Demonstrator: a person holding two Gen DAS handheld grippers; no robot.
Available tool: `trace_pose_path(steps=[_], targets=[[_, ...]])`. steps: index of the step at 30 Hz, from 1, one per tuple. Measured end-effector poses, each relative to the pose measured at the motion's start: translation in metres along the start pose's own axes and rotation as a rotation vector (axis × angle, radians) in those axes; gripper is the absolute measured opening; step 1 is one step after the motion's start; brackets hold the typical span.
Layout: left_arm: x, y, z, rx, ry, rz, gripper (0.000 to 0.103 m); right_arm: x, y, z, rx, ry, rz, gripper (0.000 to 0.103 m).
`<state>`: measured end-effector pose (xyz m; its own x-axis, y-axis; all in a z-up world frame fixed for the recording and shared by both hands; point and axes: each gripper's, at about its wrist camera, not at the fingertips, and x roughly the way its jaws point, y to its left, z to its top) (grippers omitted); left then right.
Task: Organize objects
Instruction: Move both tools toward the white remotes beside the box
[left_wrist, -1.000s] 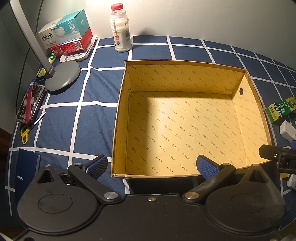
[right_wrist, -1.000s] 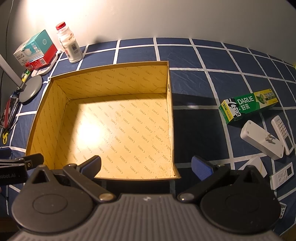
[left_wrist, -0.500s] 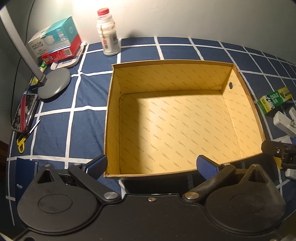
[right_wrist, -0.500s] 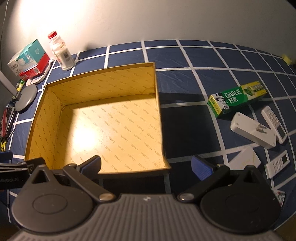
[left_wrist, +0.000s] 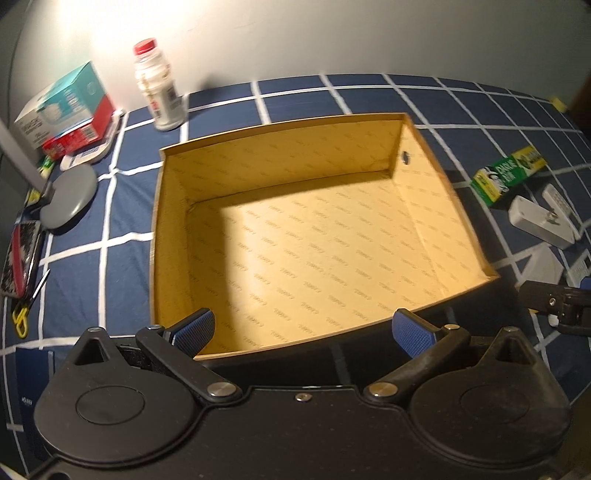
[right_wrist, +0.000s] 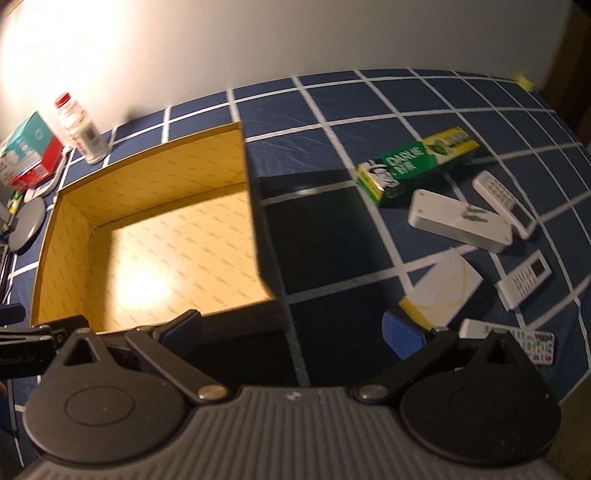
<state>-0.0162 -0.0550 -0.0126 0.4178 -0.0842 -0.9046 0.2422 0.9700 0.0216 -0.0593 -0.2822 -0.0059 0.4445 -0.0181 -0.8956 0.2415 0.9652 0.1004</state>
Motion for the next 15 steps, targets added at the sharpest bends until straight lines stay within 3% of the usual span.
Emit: trace_pose_path(steps=[15], targets=[[0.008,-0.073,0.012,0.097,0.008,-0.051,0.103,-0.009,-0.076,-0.008,0.119,-0.013,-0.045,0.103]])
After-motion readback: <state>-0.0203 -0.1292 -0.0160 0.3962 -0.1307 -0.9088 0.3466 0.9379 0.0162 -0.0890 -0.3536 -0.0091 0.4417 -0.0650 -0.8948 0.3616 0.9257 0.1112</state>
